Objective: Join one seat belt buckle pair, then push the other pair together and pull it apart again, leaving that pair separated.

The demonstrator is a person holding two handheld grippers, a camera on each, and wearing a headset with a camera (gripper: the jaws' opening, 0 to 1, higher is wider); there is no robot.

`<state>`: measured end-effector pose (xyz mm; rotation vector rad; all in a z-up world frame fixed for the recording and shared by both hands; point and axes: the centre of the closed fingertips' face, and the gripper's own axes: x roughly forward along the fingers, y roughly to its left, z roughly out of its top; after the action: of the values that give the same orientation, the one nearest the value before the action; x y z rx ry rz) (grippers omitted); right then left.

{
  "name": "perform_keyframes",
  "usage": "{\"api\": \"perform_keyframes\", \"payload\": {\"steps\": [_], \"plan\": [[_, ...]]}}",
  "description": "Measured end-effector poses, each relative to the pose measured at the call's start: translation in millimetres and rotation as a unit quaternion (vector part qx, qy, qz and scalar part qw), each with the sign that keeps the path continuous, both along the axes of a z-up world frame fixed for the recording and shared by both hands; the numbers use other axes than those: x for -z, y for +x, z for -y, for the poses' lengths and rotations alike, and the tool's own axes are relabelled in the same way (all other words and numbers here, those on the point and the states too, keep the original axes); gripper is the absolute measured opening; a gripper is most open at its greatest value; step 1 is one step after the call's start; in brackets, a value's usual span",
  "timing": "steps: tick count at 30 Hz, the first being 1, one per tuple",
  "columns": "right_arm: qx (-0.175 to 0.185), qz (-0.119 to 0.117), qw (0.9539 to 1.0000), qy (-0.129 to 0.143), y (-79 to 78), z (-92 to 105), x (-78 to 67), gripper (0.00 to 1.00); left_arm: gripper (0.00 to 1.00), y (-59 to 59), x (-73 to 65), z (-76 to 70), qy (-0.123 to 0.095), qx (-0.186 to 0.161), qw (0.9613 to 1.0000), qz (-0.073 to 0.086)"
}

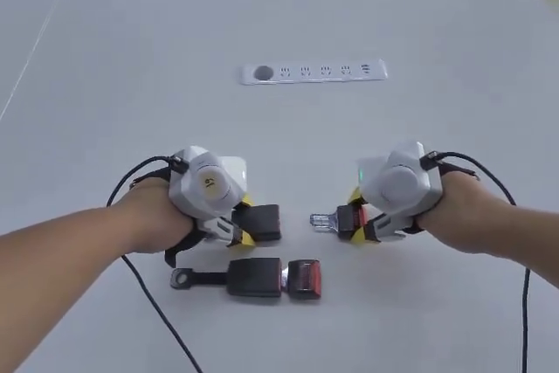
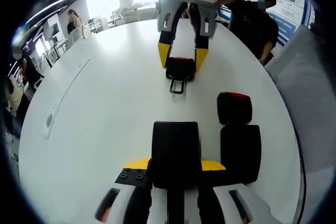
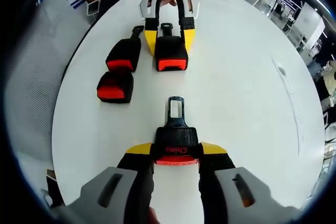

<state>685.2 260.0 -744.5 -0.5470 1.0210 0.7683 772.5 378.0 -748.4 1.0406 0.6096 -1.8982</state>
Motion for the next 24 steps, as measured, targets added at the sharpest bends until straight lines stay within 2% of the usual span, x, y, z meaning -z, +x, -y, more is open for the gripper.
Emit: {"api": "perform_keyframes", "payload": {"steps": [5,19,24], "plan": [[0.007,-0.007,0.9999,-0.001,-8.9,11.4,0.1,0.31,0.33,0.1,0.2,0.3,0.005,0.002,1.0,0.003],[0.012,-0.023,0.9997,-0.004,-18.0,15.9,5.8,0.32,0.33,0.4,0.8,-0.6,0.011,-0.004,0.9999,0.009],[0.032,-0.02,0.9993,-0.006,-18.9,20.4,7.8,0.35,0.33,-0.4,-0.2,-0.6,0.012,-0.006,0.9998,0.017]]}}
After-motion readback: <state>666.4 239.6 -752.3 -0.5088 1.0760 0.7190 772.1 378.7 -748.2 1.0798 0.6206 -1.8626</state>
